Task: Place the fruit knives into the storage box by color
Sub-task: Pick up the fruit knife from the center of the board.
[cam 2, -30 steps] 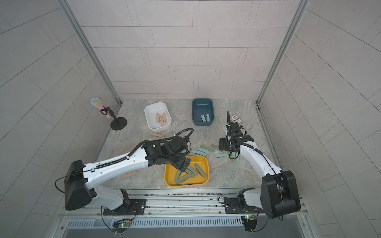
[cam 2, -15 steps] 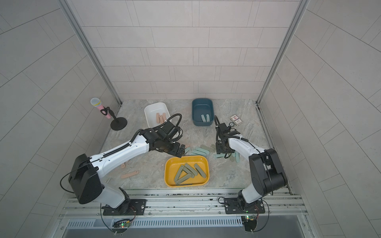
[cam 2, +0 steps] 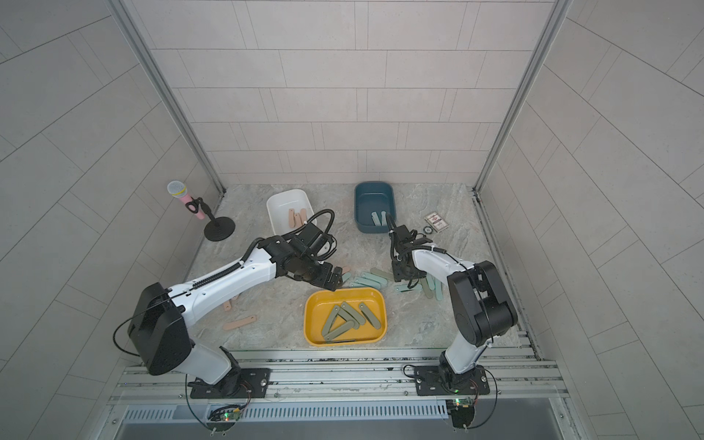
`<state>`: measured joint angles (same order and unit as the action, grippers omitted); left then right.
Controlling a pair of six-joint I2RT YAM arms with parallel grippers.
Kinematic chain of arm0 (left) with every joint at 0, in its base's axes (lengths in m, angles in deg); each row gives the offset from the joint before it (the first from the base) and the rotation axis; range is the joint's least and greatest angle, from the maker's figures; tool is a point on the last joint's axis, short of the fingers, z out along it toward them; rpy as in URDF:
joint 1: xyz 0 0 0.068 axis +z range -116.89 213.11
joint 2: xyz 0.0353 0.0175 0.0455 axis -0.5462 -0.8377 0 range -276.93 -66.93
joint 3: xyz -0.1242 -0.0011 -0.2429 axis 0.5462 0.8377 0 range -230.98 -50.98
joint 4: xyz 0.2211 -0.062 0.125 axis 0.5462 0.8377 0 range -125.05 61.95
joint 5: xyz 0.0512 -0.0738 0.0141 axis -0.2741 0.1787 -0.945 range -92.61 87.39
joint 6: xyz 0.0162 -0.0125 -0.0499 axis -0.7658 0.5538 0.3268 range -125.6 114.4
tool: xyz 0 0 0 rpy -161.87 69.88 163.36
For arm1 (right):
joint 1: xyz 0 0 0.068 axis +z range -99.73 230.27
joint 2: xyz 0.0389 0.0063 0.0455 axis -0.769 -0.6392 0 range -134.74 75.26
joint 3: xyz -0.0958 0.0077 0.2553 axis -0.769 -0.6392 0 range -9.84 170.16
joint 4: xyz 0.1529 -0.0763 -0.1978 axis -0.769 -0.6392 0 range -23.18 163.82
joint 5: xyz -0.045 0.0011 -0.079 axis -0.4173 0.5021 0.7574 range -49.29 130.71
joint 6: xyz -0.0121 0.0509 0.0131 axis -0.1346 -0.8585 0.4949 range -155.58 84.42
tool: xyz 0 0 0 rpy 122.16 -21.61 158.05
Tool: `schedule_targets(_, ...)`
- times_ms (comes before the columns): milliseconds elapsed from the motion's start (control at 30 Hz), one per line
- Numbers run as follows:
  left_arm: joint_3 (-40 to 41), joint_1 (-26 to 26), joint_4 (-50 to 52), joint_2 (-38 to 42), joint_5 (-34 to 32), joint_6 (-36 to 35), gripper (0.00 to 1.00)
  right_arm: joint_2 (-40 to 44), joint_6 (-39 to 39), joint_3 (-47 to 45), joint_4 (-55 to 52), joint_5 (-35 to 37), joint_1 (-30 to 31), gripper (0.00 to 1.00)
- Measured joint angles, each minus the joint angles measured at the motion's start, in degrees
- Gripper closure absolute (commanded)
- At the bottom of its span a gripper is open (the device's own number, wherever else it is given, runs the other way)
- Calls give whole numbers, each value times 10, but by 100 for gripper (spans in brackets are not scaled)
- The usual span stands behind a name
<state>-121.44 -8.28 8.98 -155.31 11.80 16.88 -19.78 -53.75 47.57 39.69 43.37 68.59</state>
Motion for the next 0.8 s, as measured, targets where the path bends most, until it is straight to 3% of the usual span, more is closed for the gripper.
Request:
schedule_targets(333,3,6,-6,-12,10,0,0,-50,1,28,17,-2,-4,41)
schedule_targets(800,3,28,-7,-19,13,0,0,-99,-18,85,26,-43,-23,66)
